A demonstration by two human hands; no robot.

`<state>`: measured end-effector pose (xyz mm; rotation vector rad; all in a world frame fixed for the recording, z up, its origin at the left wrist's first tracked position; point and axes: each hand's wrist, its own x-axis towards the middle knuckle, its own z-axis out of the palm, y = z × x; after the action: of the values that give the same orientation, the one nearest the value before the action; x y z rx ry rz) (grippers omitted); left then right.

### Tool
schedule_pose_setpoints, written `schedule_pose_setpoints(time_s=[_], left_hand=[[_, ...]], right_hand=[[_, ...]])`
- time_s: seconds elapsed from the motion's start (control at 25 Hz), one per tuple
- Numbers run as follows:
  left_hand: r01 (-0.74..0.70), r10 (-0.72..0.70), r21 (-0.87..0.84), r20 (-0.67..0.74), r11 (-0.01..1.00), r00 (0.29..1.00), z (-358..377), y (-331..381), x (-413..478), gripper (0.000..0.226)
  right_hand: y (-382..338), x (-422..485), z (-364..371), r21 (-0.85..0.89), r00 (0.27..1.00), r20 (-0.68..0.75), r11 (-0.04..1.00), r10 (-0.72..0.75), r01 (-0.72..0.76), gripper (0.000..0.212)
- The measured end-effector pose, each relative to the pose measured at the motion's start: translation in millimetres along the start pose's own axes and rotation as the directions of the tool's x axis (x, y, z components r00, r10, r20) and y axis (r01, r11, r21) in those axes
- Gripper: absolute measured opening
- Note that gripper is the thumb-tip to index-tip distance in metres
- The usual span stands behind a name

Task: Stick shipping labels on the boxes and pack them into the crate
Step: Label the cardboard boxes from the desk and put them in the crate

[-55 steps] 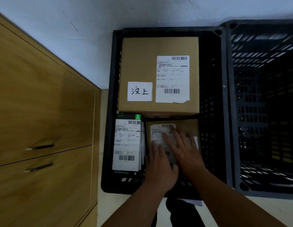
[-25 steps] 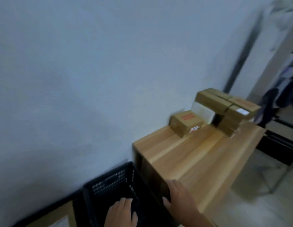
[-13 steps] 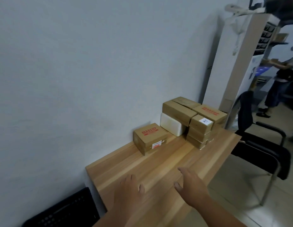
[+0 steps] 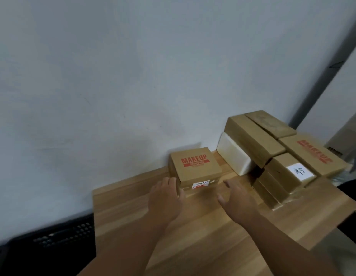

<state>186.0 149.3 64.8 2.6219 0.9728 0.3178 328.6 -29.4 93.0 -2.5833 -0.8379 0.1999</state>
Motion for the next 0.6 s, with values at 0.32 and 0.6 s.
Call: schedule_pose_setpoints(time_s=[0.32,0.6], left_hand=[[0.449,-0.433,-0.265,0.120,0.854,0.894,37.9,9.2,75.7,0.055],[0.625,-0.613,-0.357,0.163,0.694,0.773,93.1,14.3,122.7,0.052]], right_hand=[[38.8,147.7,47.7,0.130,0.995,0.100,0.991,0.014,-0.027,0.062],[100.7,237.6,86.9,0.383,0.912,0.380,0.870,0.158,-0.310,0.083]])
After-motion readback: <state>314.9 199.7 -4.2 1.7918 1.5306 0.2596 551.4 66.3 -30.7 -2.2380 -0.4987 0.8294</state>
